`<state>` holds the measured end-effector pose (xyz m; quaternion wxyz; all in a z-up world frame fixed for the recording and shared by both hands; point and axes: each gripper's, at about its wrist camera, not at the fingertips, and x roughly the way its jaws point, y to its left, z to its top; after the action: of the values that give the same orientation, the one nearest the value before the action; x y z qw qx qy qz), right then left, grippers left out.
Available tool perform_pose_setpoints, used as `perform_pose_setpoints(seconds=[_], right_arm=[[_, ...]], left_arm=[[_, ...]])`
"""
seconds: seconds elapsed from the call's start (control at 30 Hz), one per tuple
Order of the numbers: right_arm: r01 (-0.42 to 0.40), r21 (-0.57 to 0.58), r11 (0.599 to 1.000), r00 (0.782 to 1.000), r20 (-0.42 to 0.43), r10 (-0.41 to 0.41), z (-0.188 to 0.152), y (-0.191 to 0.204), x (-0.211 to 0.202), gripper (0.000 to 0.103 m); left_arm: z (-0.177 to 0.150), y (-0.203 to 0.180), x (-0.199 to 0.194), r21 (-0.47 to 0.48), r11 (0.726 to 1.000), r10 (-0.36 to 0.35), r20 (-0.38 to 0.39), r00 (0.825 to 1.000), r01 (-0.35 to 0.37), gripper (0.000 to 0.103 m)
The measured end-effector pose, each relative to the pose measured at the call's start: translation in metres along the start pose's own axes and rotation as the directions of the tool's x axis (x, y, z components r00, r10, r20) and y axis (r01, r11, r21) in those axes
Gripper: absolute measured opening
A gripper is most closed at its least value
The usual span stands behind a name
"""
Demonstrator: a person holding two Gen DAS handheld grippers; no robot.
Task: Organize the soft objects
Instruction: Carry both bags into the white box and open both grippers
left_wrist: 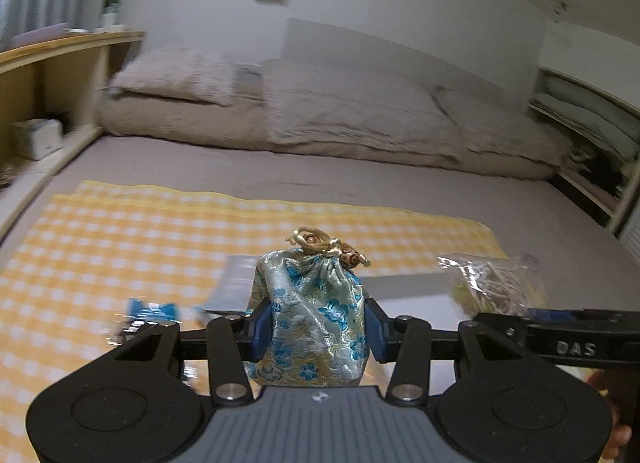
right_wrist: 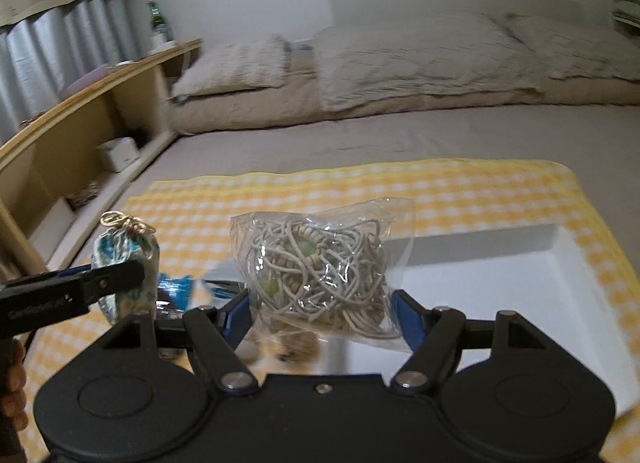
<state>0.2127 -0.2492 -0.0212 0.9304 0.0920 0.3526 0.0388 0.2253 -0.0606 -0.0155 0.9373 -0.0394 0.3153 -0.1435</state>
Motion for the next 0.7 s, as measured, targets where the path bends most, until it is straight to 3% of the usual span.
perform_pose_setpoints(seconds=[0.33,0.7], right_arm=[[0.084,0.046,0.995,0.996,-0.033,-0.082,-0.020,-0.058,-0.012,0.074],[0.119,0.060,0.991,0.986,-0.123,-0.111,-0.033,-0.092,-0.007,0.074]], left_arm=[[-0.013,-0.064,0.029,0.034,0.991,-0.128,-0.078,0.989,0.131,0.048],[-0.043,-0.091,0.076,-0.136,0.973,-0.215,-0.222,0.951,0.189,0.048]])
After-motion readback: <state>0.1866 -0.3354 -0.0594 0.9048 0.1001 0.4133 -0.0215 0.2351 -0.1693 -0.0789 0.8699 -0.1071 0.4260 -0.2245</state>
